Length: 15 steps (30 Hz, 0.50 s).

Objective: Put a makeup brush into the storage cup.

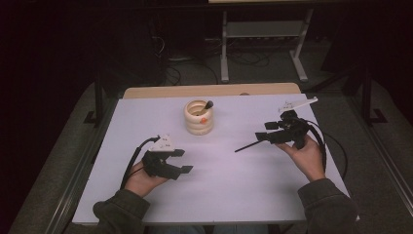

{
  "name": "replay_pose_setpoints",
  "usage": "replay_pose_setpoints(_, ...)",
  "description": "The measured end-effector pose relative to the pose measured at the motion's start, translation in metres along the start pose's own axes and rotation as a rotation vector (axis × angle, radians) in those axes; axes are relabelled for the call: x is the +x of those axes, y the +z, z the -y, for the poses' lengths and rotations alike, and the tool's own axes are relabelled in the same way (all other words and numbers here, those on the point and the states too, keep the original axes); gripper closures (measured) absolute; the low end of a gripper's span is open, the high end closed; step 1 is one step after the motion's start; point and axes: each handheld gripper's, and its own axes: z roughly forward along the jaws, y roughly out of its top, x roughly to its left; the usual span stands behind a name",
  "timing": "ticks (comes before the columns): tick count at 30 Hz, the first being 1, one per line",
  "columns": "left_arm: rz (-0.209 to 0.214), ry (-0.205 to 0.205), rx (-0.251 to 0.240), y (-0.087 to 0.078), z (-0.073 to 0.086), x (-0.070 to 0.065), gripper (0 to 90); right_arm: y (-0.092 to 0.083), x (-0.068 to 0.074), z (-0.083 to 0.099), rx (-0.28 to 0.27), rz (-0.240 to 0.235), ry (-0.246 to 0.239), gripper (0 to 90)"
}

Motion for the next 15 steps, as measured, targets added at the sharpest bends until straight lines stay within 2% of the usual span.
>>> replay_pose_setpoints(5,0.017,0.032,0.032,0.014,-0.018,-0.004,35.4,-0.006,0.0,0.01,-0.005,0.017,-0.001,33.1)
replay_pose_setpoints(7,0.04,0.04,0.053,0.021,-0.026,-0.004,35.4,-0.008,-0.001,0.014,-0.003,0.026,-0.001,32.4)
replay_pose_setpoints(8,0.049,0.029,0.053,0.025,-0.029,-0.005,35.1,-0.01,-0.001,0.016,-0.011,0.027,0.001,32.3)
replay_pose_setpoints(9,0.05,0.045,0.065,0.028,-0.034,-0.006,34.8,-0.011,-0.002,0.018,-0.012,0.025,0.009,31.9)
replay_pose_setpoints(15,0.064,0.079,0.098,0.044,-0.055,-0.008,34.8,-0.014,-0.006,0.028,-0.01,0.046,0.018,30.3)
